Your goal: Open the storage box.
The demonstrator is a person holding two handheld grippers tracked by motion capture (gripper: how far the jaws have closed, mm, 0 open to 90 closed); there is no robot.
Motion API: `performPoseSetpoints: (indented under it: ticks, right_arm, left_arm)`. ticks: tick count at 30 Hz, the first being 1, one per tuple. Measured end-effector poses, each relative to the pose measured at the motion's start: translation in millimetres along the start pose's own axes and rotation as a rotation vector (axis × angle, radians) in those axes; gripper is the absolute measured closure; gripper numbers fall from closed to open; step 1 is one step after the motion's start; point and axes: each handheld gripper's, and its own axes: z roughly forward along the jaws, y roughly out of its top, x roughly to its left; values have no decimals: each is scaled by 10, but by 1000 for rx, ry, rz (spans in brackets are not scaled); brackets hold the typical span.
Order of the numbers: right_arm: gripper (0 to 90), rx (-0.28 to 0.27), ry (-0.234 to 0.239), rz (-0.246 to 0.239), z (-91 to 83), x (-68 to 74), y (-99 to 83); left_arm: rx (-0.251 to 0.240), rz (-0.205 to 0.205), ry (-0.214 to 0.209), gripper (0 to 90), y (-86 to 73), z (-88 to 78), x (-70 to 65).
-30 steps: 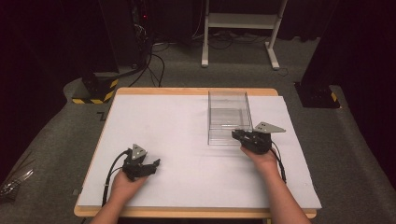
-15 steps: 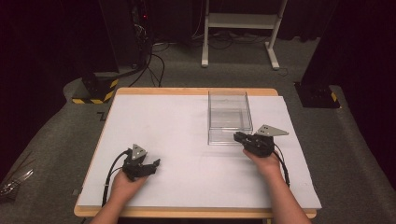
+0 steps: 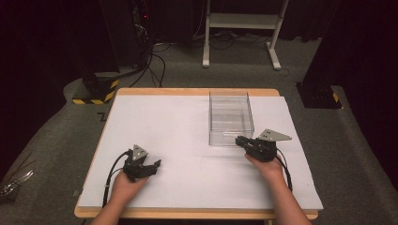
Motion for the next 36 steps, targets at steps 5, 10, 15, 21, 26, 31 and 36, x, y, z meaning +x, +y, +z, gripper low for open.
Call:
performPoseSetpoints:
  ticks: [5, 10, 15, 21, 26, 31, 36]
  right_arm:
    - [704, 12, 26, -4, 40, -12, 13]
    - [688, 10, 35, -4, 84, 0, 39]
    - [718, 9, 34, -8, 81, -11, 36]
    - [757, 18, 53, -10, 47, -34, 25]
    - [764, 16, 60, -20, 26, -32, 14]
    - [770, 18, 63, -28, -9, -4, 0]
    - [774, 18, 67, -35, -38, 16, -13]
  left_arm:
    - [0, 0, 0, 332, 0, 0, 0]
    - [0, 1, 1, 332, 0, 0, -1]
    - [0, 0, 0, 332, 0, 0, 0]
    - [0, 0, 1, 332, -1, 0, -1]
    - [0, 0, 0, 332, -1, 0, -1]
    - [0, 0, 0, 332, -1, 0, -1]
    - [0, -1, 0, 332, 0, 0, -1]
